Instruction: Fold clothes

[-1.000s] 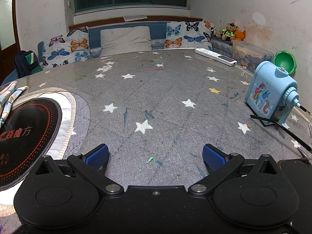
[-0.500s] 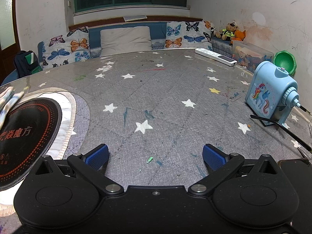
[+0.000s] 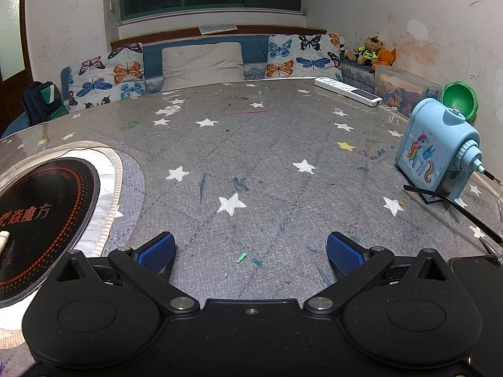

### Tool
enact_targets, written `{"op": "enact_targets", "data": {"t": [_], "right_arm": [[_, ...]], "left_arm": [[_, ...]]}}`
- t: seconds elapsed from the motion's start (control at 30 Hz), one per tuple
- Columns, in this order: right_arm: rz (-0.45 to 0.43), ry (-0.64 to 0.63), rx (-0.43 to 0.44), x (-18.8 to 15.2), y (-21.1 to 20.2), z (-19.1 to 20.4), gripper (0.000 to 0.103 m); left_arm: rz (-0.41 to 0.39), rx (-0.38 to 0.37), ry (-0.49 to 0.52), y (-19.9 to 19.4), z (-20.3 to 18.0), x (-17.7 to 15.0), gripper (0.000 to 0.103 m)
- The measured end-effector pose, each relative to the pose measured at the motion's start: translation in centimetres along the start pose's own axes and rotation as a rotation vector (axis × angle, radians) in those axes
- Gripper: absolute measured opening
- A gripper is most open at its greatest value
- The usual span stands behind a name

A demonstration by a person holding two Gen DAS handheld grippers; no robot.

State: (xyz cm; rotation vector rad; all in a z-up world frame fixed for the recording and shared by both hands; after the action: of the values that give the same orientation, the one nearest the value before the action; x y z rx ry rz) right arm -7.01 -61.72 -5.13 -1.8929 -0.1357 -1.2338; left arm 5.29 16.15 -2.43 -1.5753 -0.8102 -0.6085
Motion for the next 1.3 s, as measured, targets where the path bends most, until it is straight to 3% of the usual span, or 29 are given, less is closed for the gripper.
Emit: {"op": "enact_targets", "data": {"t": [0.63,1.3], "right_arm": [[0.000,0.000,0.000,0.0,0.0,0.0,0.103],[0.000,0.000,0.000,0.0,0.0,0.0,0.103]], "left_arm": [[0.028,0.005,0.069,-0.1,-1.2,-0.1,0.103],[-0.004,-0.109,0.139,-2.9,-6.1,0.4,0.103]]}}
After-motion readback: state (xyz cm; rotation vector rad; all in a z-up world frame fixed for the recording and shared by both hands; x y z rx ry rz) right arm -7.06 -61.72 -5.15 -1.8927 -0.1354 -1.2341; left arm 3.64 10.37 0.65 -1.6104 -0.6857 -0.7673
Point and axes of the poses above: each gripper's, at about its wrist camera, not at the fingertips, and y roughly the way its jaws point, z to its left, x to its top, the point moved 8 cm from there along y, roughly the way its jaws point, and after that the axes turned 15 degrees about -x, right-handed, at the moved point
